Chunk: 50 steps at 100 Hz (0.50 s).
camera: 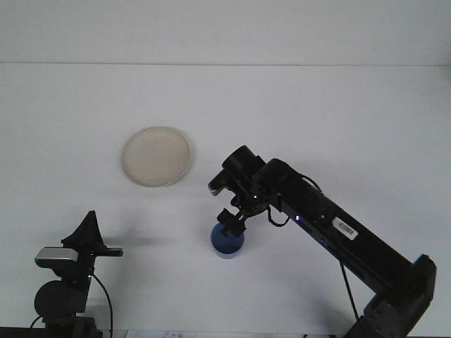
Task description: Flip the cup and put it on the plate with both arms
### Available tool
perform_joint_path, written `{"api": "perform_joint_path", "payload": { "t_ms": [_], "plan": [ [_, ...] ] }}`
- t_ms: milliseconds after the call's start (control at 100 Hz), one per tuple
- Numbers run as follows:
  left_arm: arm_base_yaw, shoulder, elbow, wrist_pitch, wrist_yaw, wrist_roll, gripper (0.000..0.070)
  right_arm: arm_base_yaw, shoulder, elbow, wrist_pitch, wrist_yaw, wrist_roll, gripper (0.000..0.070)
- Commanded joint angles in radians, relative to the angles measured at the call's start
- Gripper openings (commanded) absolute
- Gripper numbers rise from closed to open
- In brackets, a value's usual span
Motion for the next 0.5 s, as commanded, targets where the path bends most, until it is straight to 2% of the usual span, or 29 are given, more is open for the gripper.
{"api": "perform_joint_path", "payload": {
  "t_ms": [0, 70, 300, 490],
  "plan": [
    [0.0, -0.001, -0.019, 0.014, -0.003, -0.003, 0.0016, -0.028, -0.026, 0.039, -0.001, 0.0, -0.046, 0.0463],
    [0.0, -0.001, -0.019, 0.014, -0.003, -0.003, 0.0016, -0.079, -0.067, 0.042, 0.009, 0.001, -0.066, 0.0463],
    [0.0, -0.001, -0.019, 0.015, -0.003, -0.003, 0.0016, -0.328, -0.232, 0.018, 0.081, 0.0, -0.05, 0.0463],
    [0.0, -0.001, -0.019, 0.014, -0.003, -0.003, 0.0016, -0.52, -0.438, -0.096, 0.185, 0.002, -0.028, 0.0463]
  ]
}}
